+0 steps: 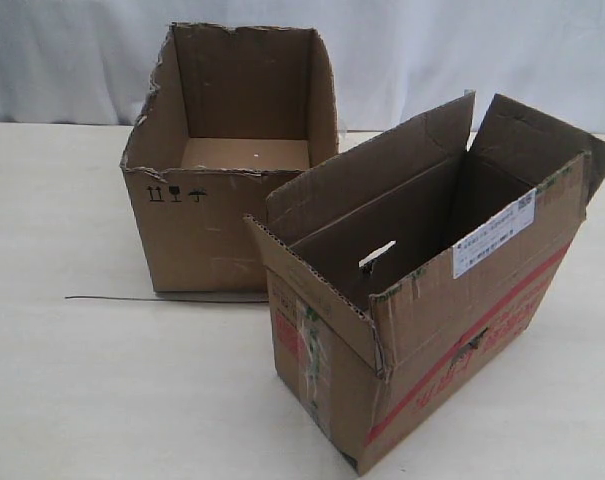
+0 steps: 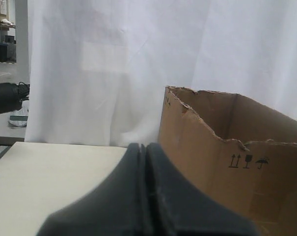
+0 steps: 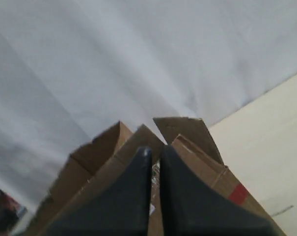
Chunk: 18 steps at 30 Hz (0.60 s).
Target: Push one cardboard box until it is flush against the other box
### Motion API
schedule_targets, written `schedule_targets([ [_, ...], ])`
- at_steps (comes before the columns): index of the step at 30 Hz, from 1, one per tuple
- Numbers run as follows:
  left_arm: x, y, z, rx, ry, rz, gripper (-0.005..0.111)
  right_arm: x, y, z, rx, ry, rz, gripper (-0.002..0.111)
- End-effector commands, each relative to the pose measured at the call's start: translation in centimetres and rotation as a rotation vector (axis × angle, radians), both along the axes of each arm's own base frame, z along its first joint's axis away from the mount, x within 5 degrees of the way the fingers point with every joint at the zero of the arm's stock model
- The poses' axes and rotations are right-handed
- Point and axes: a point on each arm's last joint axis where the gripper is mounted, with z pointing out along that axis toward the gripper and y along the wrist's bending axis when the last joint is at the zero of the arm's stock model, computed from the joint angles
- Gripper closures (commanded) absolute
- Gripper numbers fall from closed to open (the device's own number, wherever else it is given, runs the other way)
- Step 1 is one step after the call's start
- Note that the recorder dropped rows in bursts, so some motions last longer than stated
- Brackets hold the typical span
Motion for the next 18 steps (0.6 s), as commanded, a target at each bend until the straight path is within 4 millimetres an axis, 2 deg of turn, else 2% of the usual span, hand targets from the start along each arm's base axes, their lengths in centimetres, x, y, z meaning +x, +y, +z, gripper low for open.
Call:
schedule_targets([
  [1, 0.0, -0.1, 0.0, -0.001, -0.007, -0.01, 0.107, 1.1, 0.6, 3.0, -0.251, 0.226, 0.111, 0.103],
  [4, 0.0, -0.1, 0.0, -0.001, -0.007, -0.01, 0.107, 1.5, 1.7, 4.8, -0.359, 0.31, 0.29, 0.103],
  [8, 0.0, -0.1, 0.0, -0.001, -0.007, -0.01, 0.107, 1.7, 3.2, 6.2, -0.313, 0.334, 0.475, 0.103],
  [18, 0.0, -0.1, 0.0, -0.001, -0.007, -0.01, 0.107, 2.0, 4.4, 5.8, -0.314, 0.388, 0.63, 0.103],
])
